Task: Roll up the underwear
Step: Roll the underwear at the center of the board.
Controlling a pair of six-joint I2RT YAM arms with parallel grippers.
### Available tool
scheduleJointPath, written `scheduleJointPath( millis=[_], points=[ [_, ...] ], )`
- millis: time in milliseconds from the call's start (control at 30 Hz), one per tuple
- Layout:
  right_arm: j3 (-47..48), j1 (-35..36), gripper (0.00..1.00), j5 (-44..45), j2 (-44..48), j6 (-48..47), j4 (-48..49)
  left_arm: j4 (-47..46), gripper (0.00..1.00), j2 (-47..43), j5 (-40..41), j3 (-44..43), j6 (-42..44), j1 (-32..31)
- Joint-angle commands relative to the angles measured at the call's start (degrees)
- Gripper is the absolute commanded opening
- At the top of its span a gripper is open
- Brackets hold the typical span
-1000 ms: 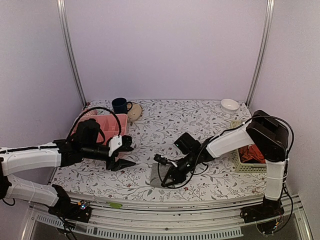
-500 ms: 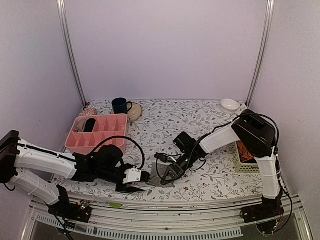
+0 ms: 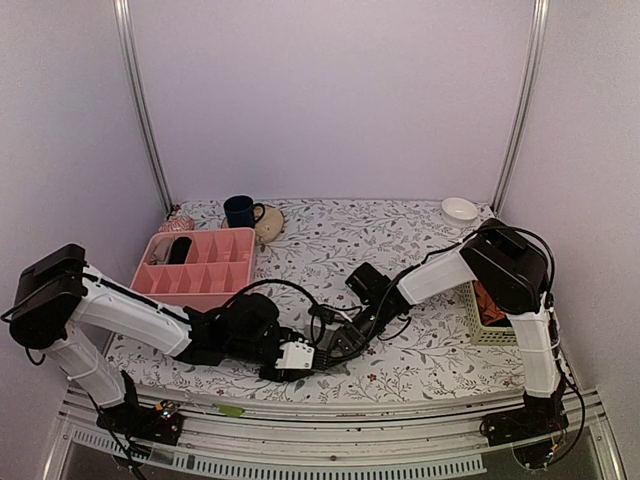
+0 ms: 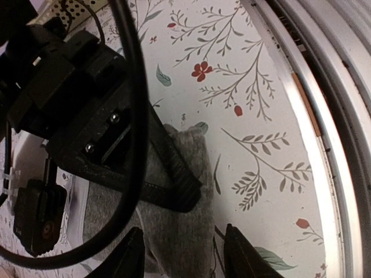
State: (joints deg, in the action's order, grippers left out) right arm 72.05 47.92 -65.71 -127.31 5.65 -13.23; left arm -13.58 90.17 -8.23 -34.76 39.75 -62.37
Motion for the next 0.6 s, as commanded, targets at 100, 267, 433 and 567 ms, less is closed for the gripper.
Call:
scheduleJointPath(
  millis=[100,267,433,567],
  points=[
    [-0.6,-0.1,0.0,4.5,-4.3,-0.8,-1.0,-1.6,0.4,4.5,-0.1,-1.7,2.6,-1.3],
    [-0.8,-0.1,0.0,5.4,-2.9,-1.4,-1.0,3.7,0.13,6.1,-0.4,-4.3,2.8,-1.3],
    [-6.1,-1.4,0.24,9.6,5.0,-2.5,4.1,9.2,0.0,5.4,-3.9,-4.9,2.5,-0.5],
    [-14.8,-3.9,0.37,14.9,15.6,-1.4,13.9,12.8,0.0,5.3,-7.4,-5.4,1.7,1.2]
  ],
)
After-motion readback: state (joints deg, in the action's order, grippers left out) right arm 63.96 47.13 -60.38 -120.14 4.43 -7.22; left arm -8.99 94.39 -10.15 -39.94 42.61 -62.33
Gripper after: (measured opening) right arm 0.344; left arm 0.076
